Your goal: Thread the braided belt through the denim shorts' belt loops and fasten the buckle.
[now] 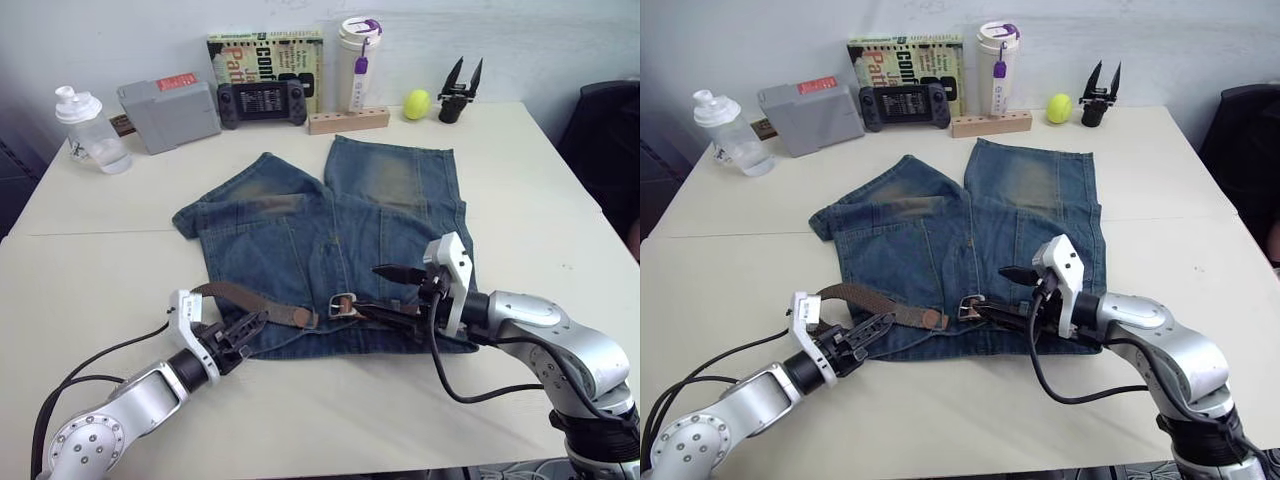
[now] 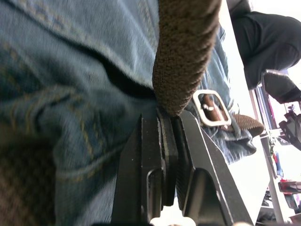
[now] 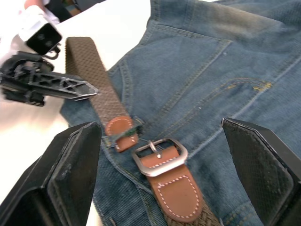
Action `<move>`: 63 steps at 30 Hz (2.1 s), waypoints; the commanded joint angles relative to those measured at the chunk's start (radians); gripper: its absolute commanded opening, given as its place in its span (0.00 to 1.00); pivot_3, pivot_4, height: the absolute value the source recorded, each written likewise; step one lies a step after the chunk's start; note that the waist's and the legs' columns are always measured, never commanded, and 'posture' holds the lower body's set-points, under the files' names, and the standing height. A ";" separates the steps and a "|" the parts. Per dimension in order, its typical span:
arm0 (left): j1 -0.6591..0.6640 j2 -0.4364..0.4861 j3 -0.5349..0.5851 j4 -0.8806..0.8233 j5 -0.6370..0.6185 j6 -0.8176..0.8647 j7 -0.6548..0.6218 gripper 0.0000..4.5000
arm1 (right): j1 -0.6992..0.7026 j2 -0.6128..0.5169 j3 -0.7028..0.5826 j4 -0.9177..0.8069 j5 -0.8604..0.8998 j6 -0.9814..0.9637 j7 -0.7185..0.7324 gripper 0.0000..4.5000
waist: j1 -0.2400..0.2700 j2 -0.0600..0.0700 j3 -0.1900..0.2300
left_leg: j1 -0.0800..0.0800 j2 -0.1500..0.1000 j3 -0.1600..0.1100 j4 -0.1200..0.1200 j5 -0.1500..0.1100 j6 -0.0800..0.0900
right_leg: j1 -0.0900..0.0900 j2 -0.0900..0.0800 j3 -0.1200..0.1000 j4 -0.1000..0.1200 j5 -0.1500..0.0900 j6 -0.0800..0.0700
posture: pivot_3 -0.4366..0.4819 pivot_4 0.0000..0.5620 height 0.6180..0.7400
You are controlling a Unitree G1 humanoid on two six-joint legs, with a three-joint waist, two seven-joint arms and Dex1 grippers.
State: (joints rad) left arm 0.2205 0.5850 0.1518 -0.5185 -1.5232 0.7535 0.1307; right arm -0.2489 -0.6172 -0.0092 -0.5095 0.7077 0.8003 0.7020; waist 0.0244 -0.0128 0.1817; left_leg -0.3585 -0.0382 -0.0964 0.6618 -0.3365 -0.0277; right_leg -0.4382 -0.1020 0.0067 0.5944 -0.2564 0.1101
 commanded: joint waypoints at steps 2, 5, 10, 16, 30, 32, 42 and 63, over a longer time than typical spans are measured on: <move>0.004 0.007 0.019 -0.061 -0.040 0.009 -0.011 0.00 | 0.001 0.009 -0.003 -0.039 -0.003 -0.030 -0.006 0.97 | 0.000 0.000 0.000 | 0.000 0.000 0.000 0.000 0.000 0.000 | 0.000 0.000 0.000 0.000 0.000 0.000 | 0.48 0.27 0.74; -0.035 -0.004 0.004 -0.060 -0.050 0.008 0.002 0.00 | 0.000 0.013 0.004 -0.034 -0.008 -0.035 -0.009 0.97 | 0.001 0.000 0.000 | 0.000 0.000 0.000 0.000 0.000 0.000 | 0.000 0.000 0.000 0.000 0.000 0.000 | 0.48 0.27 0.74; -0.075 -0.027 -0.041 -0.041 -0.026 0.024 -0.002 0.00 | 0.000 0.015 0.008 -0.037 -0.007 -0.033 -0.014 0.97 | 0.000 0.000 0.000 | 0.000 0.000 0.000 0.000 0.000 0.000 | 0.001 0.000 0.000 0.000 0.000 0.000 | 0.48 0.27 0.74; -0.095 -0.028 -0.114 0.041 0.143 0.053 -0.080 0.00 | 0.018 0.003 0.037 -0.062 -0.036 -0.049 -0.009 0.97 | 0.002 0.000 0.000 | 0.000 -0.001 0.001 0.000 0.000 0.000 | 0.001 0.000 -0.001 -0.001 0.003 0.005 | 0.48 0.27 0.74; -0.147 -0.043 -0.228 0.032 0.560 0.017 -0.263 0.00 | 0.061 -0.055 0.256 0.005 -0.508 -0.502 0.010 0.97 | 0.002 0.001 0.000 | 0.005 -0.001 -0.001 0.000 -0.001 0.001 | 0.009 0.000 -0.001 -0.004 0.000 -0.001 | 0.48 0.27 0.74; -0.141 -0.021 -0.259 0.033 0.642 0.005 -0.294 0.00 | 0.059 -0.073 0.278 0.045 -0.592 -0.615 0.020 0.97 | 0.001 0.001 0.000 | 0.005 -0.001 -0.001 0.000 -0.001 0.001 | 0.009 0.000 -0.002 -0.004 0.000 0.000 | 0.48 0.27 0.74; -0.146 0.019 -0.366 0.032 0.928 -0.069 -0.393 0.00 | 0.056 -0.088 0.301 0.173 -0.795 -0.911 0.033 0.97 | 0.001 0.001 0.000 | 0.006 -0.001 -0.001 0.000 -0.001 0.001 | 0.010 0.000 -0.001 -0.004 0.000 0.000 | 0.48 0.27 0.74; -0.133 -0.044 -0.330 0.006 0.995 -0.023 -0.441 0.00 | 0.003 -0.011 0.336 0.206 -0.912 -1.008 0.039 0.97 | 0.000 0.002 -0.001 | 0.006 -0.001 -0.002 0.000 -0.001 0.001 | 0.011 0.001 -0.002 -0.003 0.003 0.005 | 0.48 0.27 0.74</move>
State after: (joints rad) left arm 0.0569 0.5447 -0.1445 -0.5319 -0.5437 0.6863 -0.2929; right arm -0.2307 -0.6360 0.3388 -0.2718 -0.2132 -0.1804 0.7389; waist 0.0247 -0.0111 0.1810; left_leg -0.3523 -0.0390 -0.0985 0.6620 -0.3373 -0.0265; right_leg -0.4270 -0.1014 0.0051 0.5911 -0.2536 0.1152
